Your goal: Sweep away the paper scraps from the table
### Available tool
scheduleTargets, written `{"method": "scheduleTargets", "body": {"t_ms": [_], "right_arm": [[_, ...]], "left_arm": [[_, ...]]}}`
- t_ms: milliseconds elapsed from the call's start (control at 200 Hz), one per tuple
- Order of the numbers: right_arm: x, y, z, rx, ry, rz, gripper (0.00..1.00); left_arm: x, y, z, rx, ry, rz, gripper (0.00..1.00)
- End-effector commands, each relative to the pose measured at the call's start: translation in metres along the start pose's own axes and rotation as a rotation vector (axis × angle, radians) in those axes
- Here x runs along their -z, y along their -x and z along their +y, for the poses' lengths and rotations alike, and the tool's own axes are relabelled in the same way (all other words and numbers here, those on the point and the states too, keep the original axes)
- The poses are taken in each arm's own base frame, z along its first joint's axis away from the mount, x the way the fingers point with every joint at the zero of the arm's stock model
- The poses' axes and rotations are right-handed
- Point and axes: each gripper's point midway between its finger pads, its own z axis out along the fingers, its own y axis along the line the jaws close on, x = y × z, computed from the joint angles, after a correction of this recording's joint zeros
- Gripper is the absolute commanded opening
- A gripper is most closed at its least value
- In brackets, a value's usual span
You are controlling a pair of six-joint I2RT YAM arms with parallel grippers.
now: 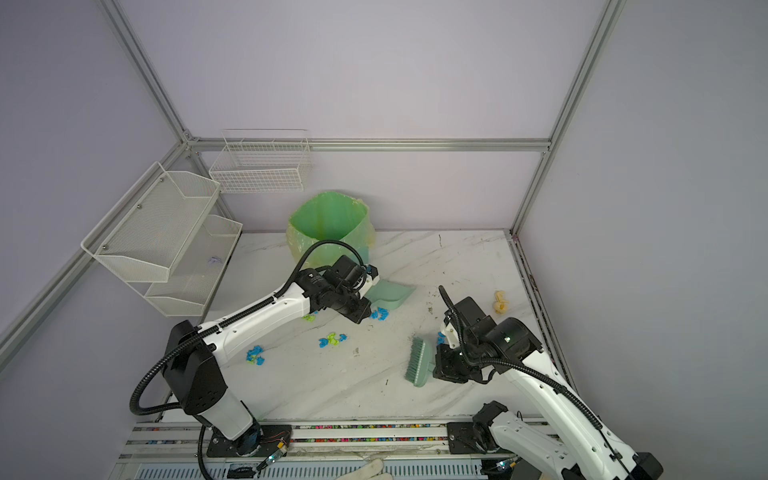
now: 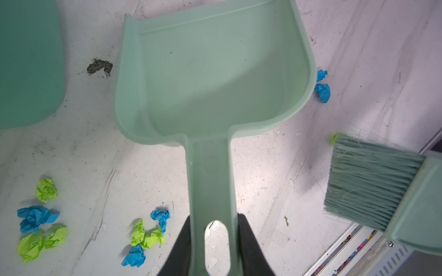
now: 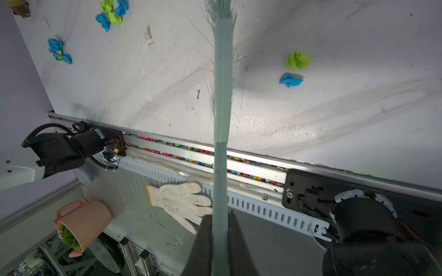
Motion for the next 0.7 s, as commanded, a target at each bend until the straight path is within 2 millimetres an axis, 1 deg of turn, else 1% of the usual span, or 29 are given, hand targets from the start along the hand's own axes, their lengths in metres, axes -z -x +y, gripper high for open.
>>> {"method": "scheduleTargets", "body": {"t_ms": [0,90,155,310,405,535,695], "right_arm": [[-0.01,-0.001,-0.018,-0.062,-0.126,0.007,0.0],[-0.017,0.005,-0.028,-0.055,-0.203,0.004,0.0],[-0.018,0.01,-0.033,-0.051,-0.245,-0.008,0.0],[-0.021,0.022,-0.04,-0.032,-0.323,-0.012,0.0],[-0.026,0.023,-0.041,-0.03,-0.346,0.013,0.0],[-0.026,0.027,-0.041,-0.03,-0.364,0.006,0.0],[-0.032,0.035,-0.049,-0.027,-0.443,0.016,0.0]], "left_arm": [[0.035,0.035,-0.012,-0.037,-0.037,-0.128,0.0],[0.038,0.035,-0.012,-0.038,-0.035,-0.134,0.0],[0.039,0.036,-0.011,-0.037,-0.03,-0.14,0.0],[0.042,0.035,-0.01,-0.039,-0.028,-0.145,0.0],[0.041,0.035,-0.012,-0.04,-0.039,-0.142,0.0],[0.041,0.034,-0.014,-0.041,-0.05,-0.139,0.0],[0.042,0.034,-0.015,-0.043,-0.055,-0.141,0.0]]}}
